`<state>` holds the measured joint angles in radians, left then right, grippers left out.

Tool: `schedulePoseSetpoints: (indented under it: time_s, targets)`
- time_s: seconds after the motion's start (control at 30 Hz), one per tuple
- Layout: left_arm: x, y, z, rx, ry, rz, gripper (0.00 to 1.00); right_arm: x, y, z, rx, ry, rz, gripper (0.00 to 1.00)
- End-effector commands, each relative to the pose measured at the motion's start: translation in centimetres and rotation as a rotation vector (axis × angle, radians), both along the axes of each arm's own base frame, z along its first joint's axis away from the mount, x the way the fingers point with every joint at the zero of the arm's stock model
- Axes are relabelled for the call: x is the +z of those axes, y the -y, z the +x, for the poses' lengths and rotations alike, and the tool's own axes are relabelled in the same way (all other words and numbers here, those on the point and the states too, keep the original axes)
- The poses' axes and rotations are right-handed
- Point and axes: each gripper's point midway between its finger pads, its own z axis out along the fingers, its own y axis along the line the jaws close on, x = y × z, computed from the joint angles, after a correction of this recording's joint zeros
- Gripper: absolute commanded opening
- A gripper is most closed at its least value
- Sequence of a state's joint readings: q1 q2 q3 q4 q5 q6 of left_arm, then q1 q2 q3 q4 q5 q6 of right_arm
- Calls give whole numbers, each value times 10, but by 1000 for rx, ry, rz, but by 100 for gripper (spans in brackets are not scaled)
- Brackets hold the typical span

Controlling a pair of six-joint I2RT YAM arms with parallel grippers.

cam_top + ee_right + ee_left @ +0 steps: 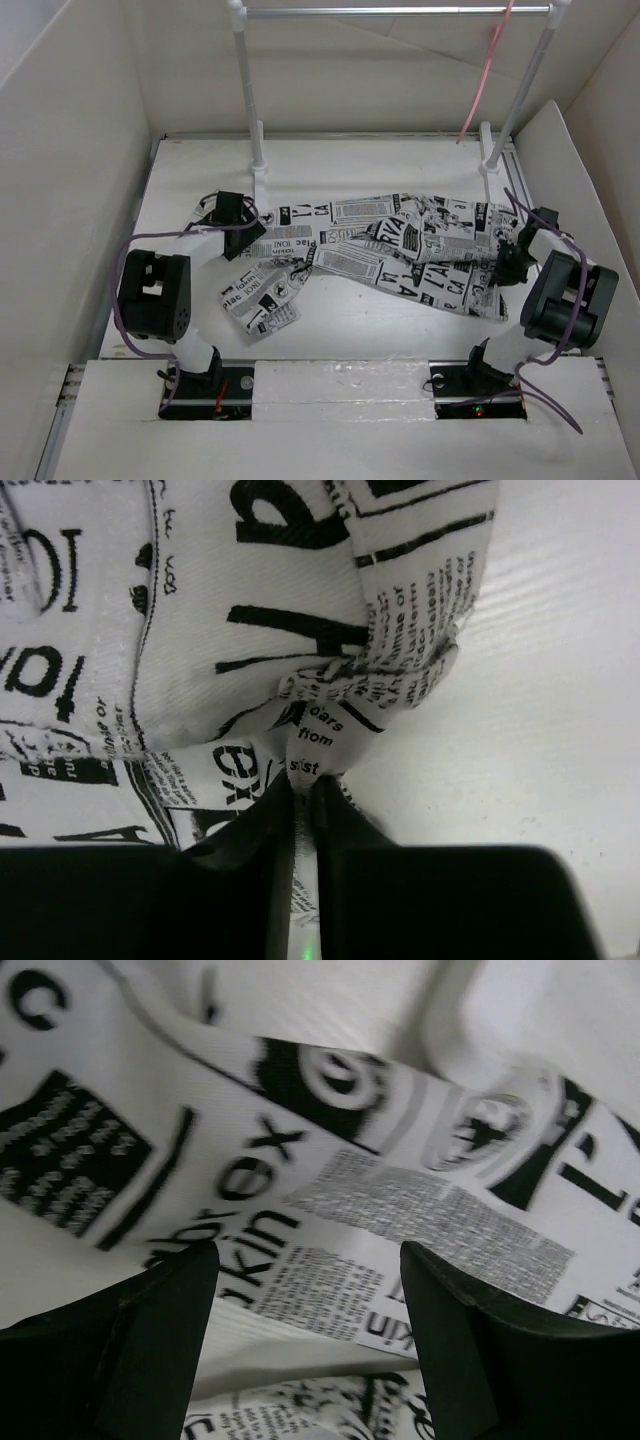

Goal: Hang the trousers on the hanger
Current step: Flatten out the trousers at the center of the board.

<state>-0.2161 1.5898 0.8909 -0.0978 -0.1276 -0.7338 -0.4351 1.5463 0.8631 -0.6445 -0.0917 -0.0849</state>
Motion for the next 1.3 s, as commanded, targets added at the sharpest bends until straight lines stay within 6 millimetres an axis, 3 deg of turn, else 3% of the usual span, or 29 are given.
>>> schedulePoseSetpoints:
  time_s: [0.0, 0.03, 0.13, 0.17, 0.27, 0.33, 0.43, 0.47, 0.53, 0.6, 0.73, 0.77, 0.8, 0.83, 0.87, 0.9, 0.93, 0.97, 1.0, 1.03, 1.07, 1.1, 1.17, 1.2, 1.23, 1.27]
  targets:
    - [4, -19, 6, 99, 53, -121, 69, -11, -3, 28, 1, 108, 96, 10]
    - [-3, -27, 0, 122, 34, -124, 69, -7, 6, 36, -7, 135, 90, 0]
    - [-13, -53, -4, 190, 22, -138, 69, 15, 26, 49, -12, 172, 14, 0]
    - [-14, -59, -4, 206, 20, -139, 69, 42, 40, 63, -18, 239, -57, 0]
    - [-13, -77, -4, 243, 18, -102, 69, 88, 78, 75, -66, 291, -249, 0]
    - [-11, -81, -5, 243, 2, -76, 69, 103, 97, 73, -87, 245, -339, 0]
    - [-9, -83, -6, 248, 2, -61, 70, 99, 110, 77, -88, 207, -334, 7]
    - [-7, -83, -5, 245, 7, -61, 71, 94, 110, 79, -76, 192, -318, 29]
    - [3, -81, -1, 216, 27, -64, 75, 83, 104, 84, -43, 167, -259, 54]
    - [22, -78, 3, 178, 67, -62, 78, 88, 92, 90, -11, 213, -205, 59]
    - [73, -64, 1, 81, 148, 22, 80, 137, 43, 97, 87, 385, -223, 60]
    - [79, -62, -4, 71, 153, 45, 80, 154, 19, 92, 134, 442, -233, 59]
    - [98, -66, -8, 81, 199, 60, 80, 163, 4, 88, 160, 478, -227, 56]
    - [102, -68, -16, 68, 210, 74, 78, 174, -14, 92, 205, 549, -213, 49]
    - [109, -69, -18, 58, 228, 85, 76, 183, -61, 86, 333, 643, -173, 44]
    - [127, -69, -23, 54, 279, 85, 73, 188, -95, 85, 426, 703, -106, 34]
    - [141, -69, -25, 50, 305, 86, 66, 193, -126, 82, 509, 742, -64, 12]
    - [154, -66, -26, 27, 332, 84, 61, 186, -190, 66, 697, 753, 34, 8]
    - [172, -61, -28, 3, 375, 75, 51, 184, -227, 52, 789, 748, 113, 1]
    - [195, -59, -26, -7, 419, 67, 29, 183, -262, 42, 893, 754, 166, 0]
    - [223, -55, -26, -29, 470, 55, 11, 182, -329, 10, 1090, 752, 253, 0]
    - [224, -53, -26, -43, 472, 53, 11, 181, -358, -9, 1176, 736, 272, 0]
    - [262, -51, -25, -55, 536, 49, 6, 179, -409, -42, 1335, 719, 279, 8]
    - [268, -52, -24, -59, 540, 64, 6, 177, -441, -79, 1482, 708, 270, 18]
    - [285, -54, -26, -51, 555, 70, 7, 171, -466, -86, 1534, 658, 235, 37]
    - [292, -58, -26, -35, 564, 85, 8, 165, -482, -97, 1580, 639, 221, 45]
